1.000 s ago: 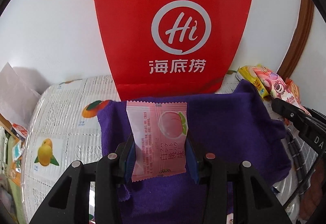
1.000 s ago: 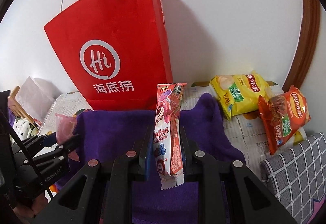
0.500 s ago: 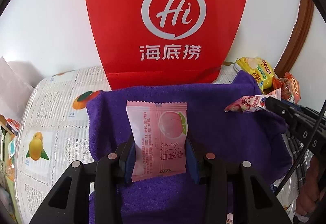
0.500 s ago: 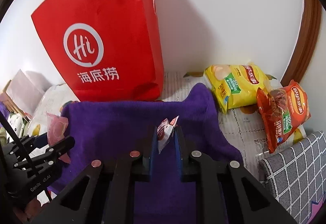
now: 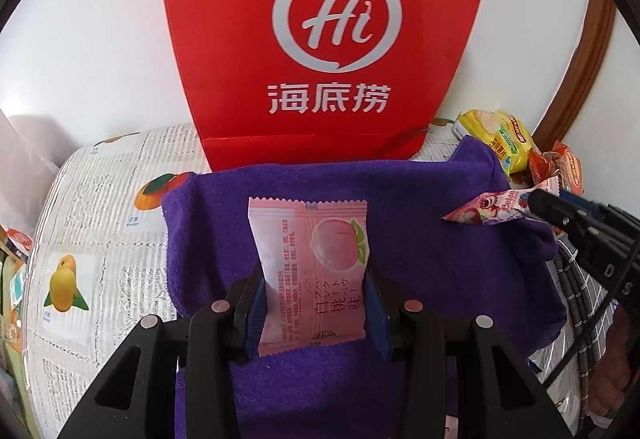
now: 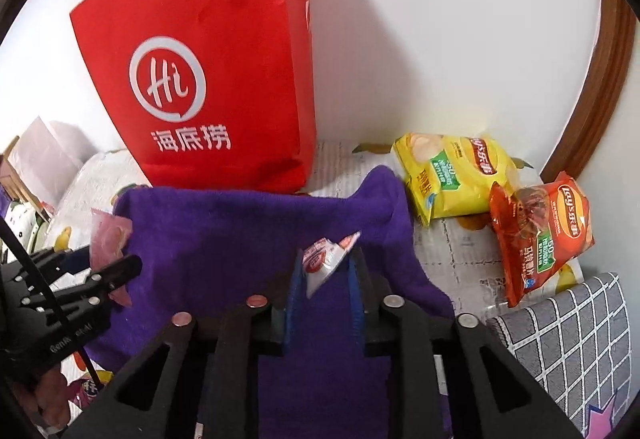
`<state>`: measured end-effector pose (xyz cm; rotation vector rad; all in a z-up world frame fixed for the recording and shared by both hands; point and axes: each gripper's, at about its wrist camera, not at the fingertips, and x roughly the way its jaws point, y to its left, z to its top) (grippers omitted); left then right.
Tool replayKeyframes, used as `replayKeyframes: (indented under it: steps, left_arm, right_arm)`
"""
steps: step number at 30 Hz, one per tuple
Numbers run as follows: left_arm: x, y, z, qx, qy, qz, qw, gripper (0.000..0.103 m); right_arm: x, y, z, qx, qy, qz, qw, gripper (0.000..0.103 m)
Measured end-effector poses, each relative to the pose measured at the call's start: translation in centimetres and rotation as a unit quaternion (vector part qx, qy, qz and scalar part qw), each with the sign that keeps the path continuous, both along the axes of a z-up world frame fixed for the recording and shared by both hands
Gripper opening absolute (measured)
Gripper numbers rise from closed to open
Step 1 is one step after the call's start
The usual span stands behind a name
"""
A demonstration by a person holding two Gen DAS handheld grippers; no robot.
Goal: Organize snacks
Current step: 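Open the right tool to drop the stick candy while the left tool releases the pink candy onto the towel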
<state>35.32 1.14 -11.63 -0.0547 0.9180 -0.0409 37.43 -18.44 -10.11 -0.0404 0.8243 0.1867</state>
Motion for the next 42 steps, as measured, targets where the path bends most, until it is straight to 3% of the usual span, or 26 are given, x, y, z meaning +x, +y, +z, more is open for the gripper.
replayKeyframes:
  steps: [2, 6, 10, 37, 40, 42]
  left_arm:
    - [0.1, -0.3, -0.3, 0.0, 0.005, -0.003, 1.0, 0.041]
    - [0.2, -0.7, -0.7, 0.002, 0.011, -0.007, 0.9999, 0.041]
    - [0.2, -0.8, -0.6, 0.005, 0.009, -0.008, 0.9999, 0.041]
    - [0.8, -1.1, -1.8, 0.007, 0.034, -0.011, 0.9993, 0.041]
    - [0.9, -1.4, -1.9, 0.011, 0.041, -0.021, 0.9989, 0.044]
    - [0.8, -1.7, -1.8, 0.016, 0.039, -0.022, 0.9989, 0.052]
  right_arm:
    - [-0.1, 0.0, 0.5, 0.006, -0.009, -0.003, 1.0, 0.046]
    - [-0.4, 0.4, 1.1, 0.012, -0.019, 0.004, 1.0, 0.048]
    - [-0.8, 0.7, 1.4, 0.004, -0.032, 0.004, 0.999, 0.058]
    - [-0.8, 1.8, 0.7, 0.009, -0.007, 0.018, 1.0, 0.059]
    - [-1.0, 2.1, 0.8, 0.007, -0.01, 0.022, 1.0, 0.059]
    - [-1.1, 2.3, 1.0, 0.008, -0.012, 0.025, 1.0, 0.059]
